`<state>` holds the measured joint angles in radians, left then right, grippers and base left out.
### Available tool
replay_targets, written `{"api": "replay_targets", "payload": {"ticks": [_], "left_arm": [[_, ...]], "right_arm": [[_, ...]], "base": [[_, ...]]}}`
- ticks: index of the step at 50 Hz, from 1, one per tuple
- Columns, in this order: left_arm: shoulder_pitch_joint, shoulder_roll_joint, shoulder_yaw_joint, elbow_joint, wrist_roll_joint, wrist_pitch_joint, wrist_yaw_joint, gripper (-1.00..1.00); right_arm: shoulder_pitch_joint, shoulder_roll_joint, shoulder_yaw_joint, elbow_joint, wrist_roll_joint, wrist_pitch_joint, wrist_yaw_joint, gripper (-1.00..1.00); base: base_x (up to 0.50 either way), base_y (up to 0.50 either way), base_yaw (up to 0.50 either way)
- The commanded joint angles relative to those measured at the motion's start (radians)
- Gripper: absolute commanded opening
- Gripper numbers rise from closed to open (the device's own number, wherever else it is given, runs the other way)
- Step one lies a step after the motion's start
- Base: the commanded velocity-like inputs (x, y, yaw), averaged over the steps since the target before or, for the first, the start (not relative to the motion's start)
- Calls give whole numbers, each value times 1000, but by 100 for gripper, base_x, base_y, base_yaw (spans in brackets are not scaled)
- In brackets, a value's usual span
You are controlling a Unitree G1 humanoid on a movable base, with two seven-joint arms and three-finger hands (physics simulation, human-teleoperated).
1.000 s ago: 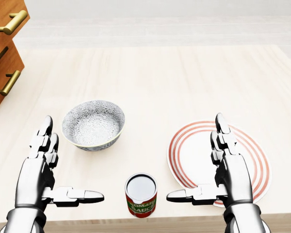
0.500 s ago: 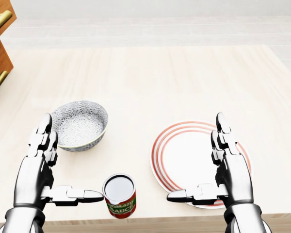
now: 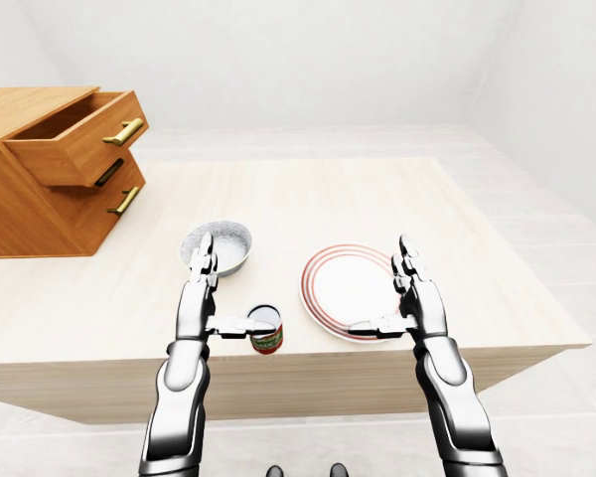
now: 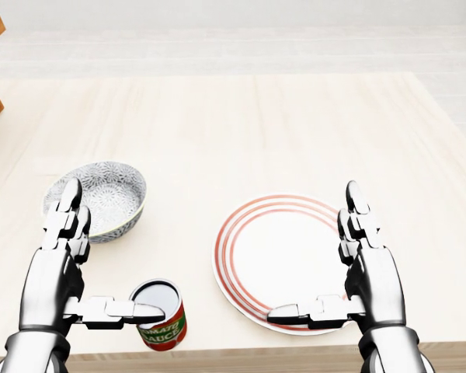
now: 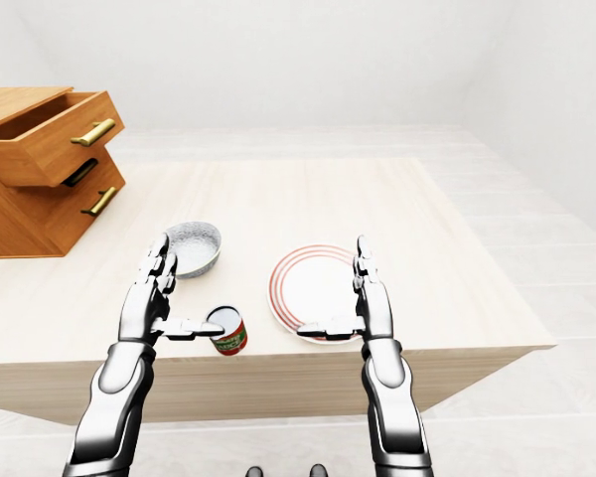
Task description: Put the bowl on the plate.
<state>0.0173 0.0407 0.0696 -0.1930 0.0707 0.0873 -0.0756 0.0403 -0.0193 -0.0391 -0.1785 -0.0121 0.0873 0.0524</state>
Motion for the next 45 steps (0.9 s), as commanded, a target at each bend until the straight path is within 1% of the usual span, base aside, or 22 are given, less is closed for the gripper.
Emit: {"api": "replay_targets", "payload": {"ticks": [1,28,45], "left_arm": [[3,-1,-2,-5,7,0,-2,100],[2,-1,-4,12,14,0,-4,100],[-5,0,-4,11,16,0,-8,100]], "right_arm": [[4,0,0,0,0,0,1,100],[12,1,1,-8,-2,0,-1,100],[-7,-1,1,-7,-3,0,-1,100]], "base": [[0,-14,0],[0,-14,0],[0,-12,0]]}}
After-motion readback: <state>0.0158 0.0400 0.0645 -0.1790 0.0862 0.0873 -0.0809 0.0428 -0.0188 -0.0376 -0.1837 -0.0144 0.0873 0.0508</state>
